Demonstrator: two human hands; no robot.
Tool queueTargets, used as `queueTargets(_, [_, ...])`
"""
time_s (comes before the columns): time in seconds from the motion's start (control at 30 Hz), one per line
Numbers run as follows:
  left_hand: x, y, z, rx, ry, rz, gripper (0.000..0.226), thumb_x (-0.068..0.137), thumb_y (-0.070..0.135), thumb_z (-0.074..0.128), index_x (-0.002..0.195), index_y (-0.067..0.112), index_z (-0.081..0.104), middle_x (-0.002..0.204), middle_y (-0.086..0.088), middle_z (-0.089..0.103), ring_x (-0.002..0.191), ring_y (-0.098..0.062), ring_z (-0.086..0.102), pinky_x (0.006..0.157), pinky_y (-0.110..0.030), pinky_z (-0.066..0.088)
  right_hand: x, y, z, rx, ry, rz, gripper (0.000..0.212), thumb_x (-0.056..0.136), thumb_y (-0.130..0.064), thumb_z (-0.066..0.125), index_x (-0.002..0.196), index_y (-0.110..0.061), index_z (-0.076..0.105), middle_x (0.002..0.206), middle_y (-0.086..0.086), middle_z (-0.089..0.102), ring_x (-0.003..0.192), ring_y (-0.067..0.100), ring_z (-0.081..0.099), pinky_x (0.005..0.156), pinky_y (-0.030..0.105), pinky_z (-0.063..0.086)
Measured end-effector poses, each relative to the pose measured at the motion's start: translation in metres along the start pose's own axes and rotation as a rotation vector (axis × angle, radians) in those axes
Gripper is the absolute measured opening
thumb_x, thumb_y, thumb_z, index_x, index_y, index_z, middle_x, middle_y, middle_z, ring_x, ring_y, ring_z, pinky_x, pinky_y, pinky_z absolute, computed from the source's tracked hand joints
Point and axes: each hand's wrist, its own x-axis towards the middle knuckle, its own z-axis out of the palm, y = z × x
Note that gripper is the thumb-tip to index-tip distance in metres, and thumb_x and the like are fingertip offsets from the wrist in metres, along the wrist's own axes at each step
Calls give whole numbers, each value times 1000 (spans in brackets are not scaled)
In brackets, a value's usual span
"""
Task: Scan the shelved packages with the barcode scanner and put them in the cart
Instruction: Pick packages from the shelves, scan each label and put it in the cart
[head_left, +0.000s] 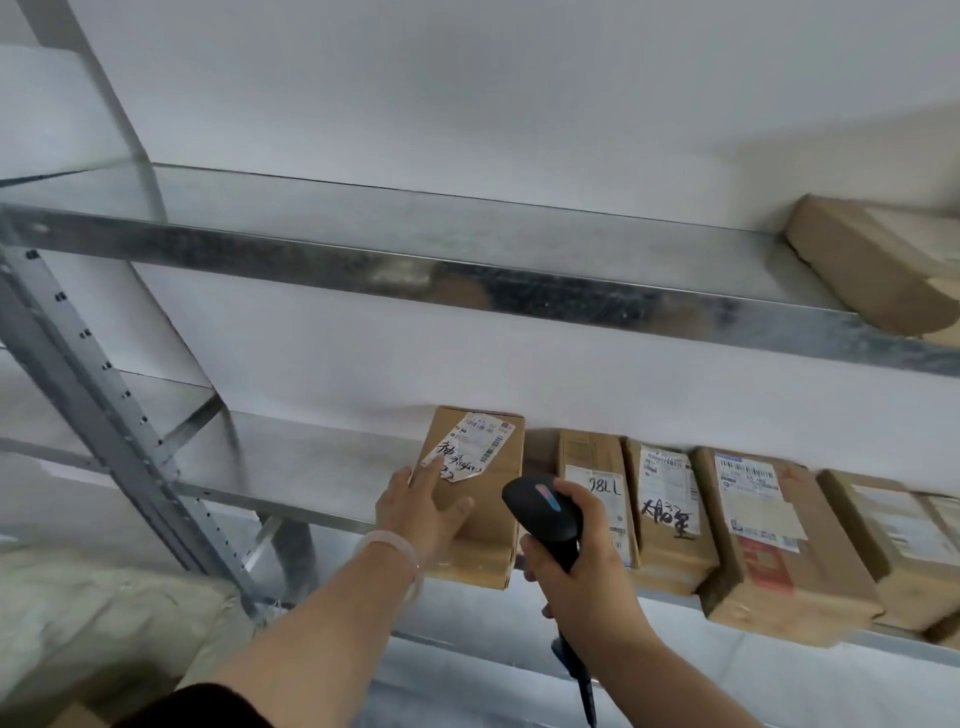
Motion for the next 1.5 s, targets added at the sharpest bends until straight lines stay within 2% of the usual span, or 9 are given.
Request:
queueTargets(0.1, [16,-3,0,-50,-61,-4,81,84,59,63,153,38,25,155,-1,27,138,-28,37,116,-38,32,15,6,-1,7,-15,-1,59,88,-23,67,115,-64,33,112,-19,60,92,9,68,78,42,59])
queueTargets(0.23, [30,-14,-2,-190,-130,9,107,58,75,73,150,42,29,147,2,43,129,-22,49,112,-39,40,27,12,-3,11,-28,-16,55,88,-21,67,113,-60,36,111,-28,54,89,12,66,80,41,58])
queueTargets(0.4, [26,-18,3,-227,-56,52,91,76,54,77,152,37,31,146,3,48,127,-21,51,109,-35,41,31,14,-5,-25,-28,-34,55,89,-25,66,110,-63,33,108,-24,58,72,10,60,78,37,57])
queueTargets(0.57, [9,-27,3,-283,8,46,89,78,49,77,152,38,30,143,5,47,125,-19,50,107,-35,44,26,9,-5,-49,-29,-68,57,89,-22,67,111,-62,34,108,-24,57,78,11,64,77,40,59])
queueTargets(0.8, [-20,-44,-21,-225,85,90,86,81,46,75,151,44,25,130,13,40,121,-15,47,108,-38,44,16,-8,-2,-126,-140,-146,60,88,-25,68,108,-69,32,97,-9,66,79,10,67,61,30,58])
queueTargets(0.93, [-37,-65,-47,-213,117,83,85,80,46,76,149,48,26,134,15,41,119,-13,48,106,-35,45,8,-30,4,-230,-215,-238,58,85,-32,71,113,-64,32,101,-20,59,79,6,64,63,21,53])
queueTargets(1.13, [-67,-104,-82,-197,172,33,83,80,43,77,148,49,30,133,15,40,118,-14,49,110,-38,42,-10,-65,22,-315,-291,-381,54,84,-35,72,114,-59,34,98,-33,52,72,-14,57,61,8,44])
queueTargets(1.27, [-87,-129,-98,-202,193,-3,84,80,45,77,149,48,29,139,9,41,119,-16,51,109,-41,43,-19,-77,43,-365,-343,-445,52,83,-39,72,116,-57,35,101,-30,55,84,-6,57,71,9,42])
queueTargets(1.5, [-122,-160,-121,-215,249,-68,82,82,40,76,149,45,29,135,14,38,117,-13,47,110,-40,42,-42,-100,77,-409,-406,-526,51,84,-42,70,111,-59,31,96,-32,51,83,-11,54,67,3,39])
